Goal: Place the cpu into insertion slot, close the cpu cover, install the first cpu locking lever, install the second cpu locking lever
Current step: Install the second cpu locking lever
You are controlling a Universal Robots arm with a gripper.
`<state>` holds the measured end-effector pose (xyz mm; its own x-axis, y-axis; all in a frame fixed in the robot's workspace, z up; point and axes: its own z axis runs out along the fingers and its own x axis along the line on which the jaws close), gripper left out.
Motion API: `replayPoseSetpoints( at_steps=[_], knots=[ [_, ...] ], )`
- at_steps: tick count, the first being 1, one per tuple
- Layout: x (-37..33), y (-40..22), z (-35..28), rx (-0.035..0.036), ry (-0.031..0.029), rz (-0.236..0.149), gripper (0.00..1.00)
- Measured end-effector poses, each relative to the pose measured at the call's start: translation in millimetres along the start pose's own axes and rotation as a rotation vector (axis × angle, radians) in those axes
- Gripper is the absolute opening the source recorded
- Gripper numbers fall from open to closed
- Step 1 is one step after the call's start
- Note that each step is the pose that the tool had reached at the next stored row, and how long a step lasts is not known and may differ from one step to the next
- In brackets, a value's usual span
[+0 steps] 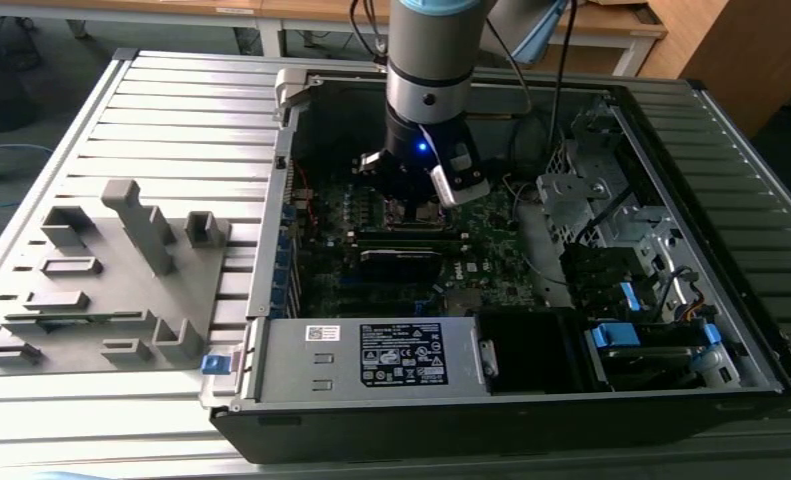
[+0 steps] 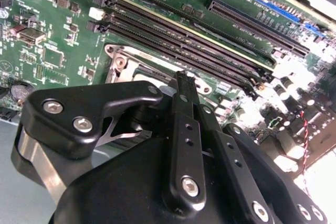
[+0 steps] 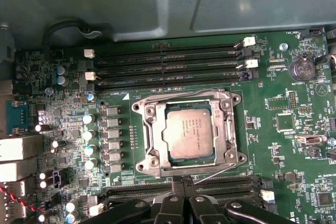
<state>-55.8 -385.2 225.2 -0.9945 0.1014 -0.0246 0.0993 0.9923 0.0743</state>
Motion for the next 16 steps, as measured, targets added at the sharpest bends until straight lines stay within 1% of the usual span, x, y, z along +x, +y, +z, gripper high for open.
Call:
replayPoseSetpoints(
  at_steps=[9, 16],
  knots=[
    [0.1, -0.1, 1.2, 0.0001, 0.0001, 0.0, 0.11],
    [2.1, -0.6, 4.6, 0.0003, 0.0001, 0.0, 0.11]
  ],
)
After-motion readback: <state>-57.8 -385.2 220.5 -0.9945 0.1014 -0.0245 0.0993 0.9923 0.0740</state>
